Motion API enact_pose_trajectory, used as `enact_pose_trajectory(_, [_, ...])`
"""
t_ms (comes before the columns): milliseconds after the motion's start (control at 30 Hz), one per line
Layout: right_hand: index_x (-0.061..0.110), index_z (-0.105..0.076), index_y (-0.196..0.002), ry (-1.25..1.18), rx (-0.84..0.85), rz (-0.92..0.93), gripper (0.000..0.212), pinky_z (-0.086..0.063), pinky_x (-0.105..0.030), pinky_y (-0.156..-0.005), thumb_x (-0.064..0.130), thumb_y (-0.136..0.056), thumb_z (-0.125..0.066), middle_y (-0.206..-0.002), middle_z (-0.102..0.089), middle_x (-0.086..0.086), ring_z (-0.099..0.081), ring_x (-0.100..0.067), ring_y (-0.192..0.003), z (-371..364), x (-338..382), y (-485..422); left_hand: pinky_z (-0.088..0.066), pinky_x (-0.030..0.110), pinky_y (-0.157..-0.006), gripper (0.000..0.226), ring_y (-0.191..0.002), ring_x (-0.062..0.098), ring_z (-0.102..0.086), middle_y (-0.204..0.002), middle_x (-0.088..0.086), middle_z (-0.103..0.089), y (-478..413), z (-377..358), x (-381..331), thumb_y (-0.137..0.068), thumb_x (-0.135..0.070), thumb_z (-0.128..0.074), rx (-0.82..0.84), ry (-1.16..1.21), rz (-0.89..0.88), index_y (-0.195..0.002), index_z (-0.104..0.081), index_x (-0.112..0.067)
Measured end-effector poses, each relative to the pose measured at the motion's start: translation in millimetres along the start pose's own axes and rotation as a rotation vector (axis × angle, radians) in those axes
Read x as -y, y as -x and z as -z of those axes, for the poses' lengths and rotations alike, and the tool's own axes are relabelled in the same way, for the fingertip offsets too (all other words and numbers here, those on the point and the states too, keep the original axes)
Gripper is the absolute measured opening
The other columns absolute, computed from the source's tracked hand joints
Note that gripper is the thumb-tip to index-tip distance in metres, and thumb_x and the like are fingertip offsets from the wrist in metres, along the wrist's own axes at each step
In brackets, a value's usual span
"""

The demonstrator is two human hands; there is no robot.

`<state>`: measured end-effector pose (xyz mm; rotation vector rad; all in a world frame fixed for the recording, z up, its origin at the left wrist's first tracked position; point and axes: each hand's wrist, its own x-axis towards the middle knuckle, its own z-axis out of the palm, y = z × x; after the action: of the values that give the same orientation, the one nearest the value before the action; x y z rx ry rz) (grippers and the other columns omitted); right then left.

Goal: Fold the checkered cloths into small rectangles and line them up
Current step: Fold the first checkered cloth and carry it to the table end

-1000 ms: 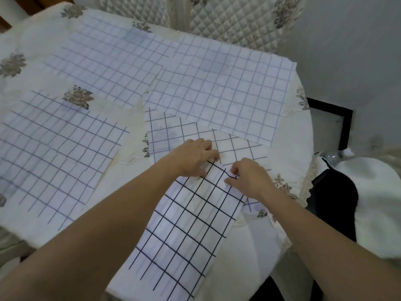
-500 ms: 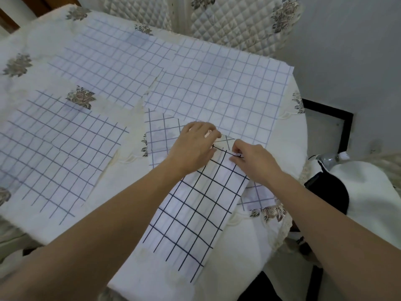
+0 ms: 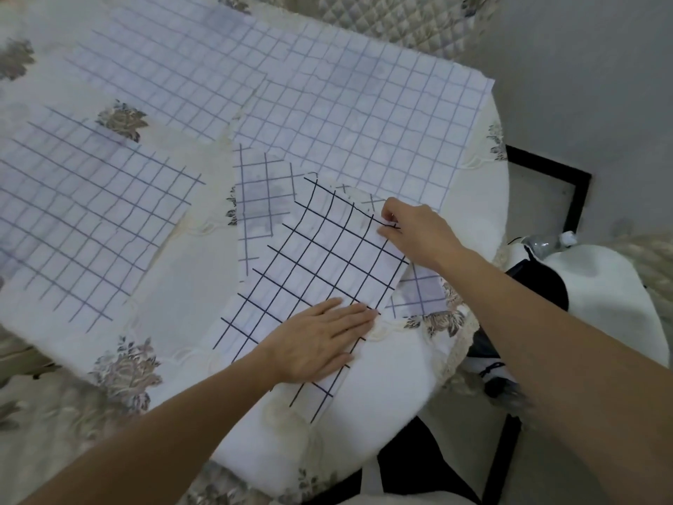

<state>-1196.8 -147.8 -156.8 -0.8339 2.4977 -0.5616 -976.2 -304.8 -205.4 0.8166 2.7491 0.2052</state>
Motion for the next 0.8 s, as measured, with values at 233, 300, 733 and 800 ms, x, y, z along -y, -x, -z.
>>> enact_pose_trajectory(233, [0.02, -0.052, -0.107, 0.012, -0.061, 0.007, 0.018, -0.038, -0.033, -0.063, 0.037, -0.101, -0.054, -0.083, -0.056, 0.0, -0.054, -0.027, -0.086, -2.0, 5.7, 8.6, -0.019, 0.044, -0.122, 0.056, -0.153, 0.017, -0.009, -0.166, 0.001, -0.016, -3.3, -7.0, -2.3, -0.108, -0.041, -0.026, -0.05, -0.027, 0.021, -0.157, -0.024, -0.013])
enact_pose_trajectory(300, [0.02, -0.053, -0.105, 0.029, -0.101, 0.02, 0.017, -0.039, -0.032, -0.062, 0.036, -0.1, -0.054, -0.08, -0.057, 0.001, -0.056, -0.027, -0.083, 1.4, 12.8, 15.1, -0.021, 0.044, -0.122, 0.055, -0.153, 0.017, -0.015, -0.164, 0.001, -0.021, -5.3, -6.4, -1.8, -0.108, -0.041, -0.026, -0.055, -0.033, 0.022, -0.155, -0.03, -0.013])
enact_pose_trajectory(733, [0.022, -0.06, -0.089, -0.092, -0.313, 0.129, 0.005, -0.052, -0.039, -0.07, 0.026, -0.091, -0.062, -0.087, -0.064, 0.008, -0.06, -0.017, -0.084, -25.7, 93.1, 94.4, -0.031, 0.046, -0.117, 0.048, -0.137, 0.024, -0.045, -0.145, 0.003, -0.053, -2.1, 10.1, -11.4, -0.101, -0.039, -0.04, -0.112, -0.065, 0.064, -0.139, -0.053, -0.013])
enact_pose_trajectory(800, [0.023, -0.059, -0.088, -0.098, -0.317, 0.125, 0.005, -0.052, -0.039, -0.071, 0.026, -0.091, -0.063, -0.086, -0.064, 0.009, -0.059, -0.017, -0.084, -38.6, 96.0, 98.8, -0.032, 0.047, -0.117, 0.048, -0.138, 0.025, -0.043, -0.145, 0.005, -0.051, 14.0, 16.8, -13.5, -0.101, -0.039, -0.041, -0.156, -0.045, 0.135, -0.14, -0.051, -0.012])
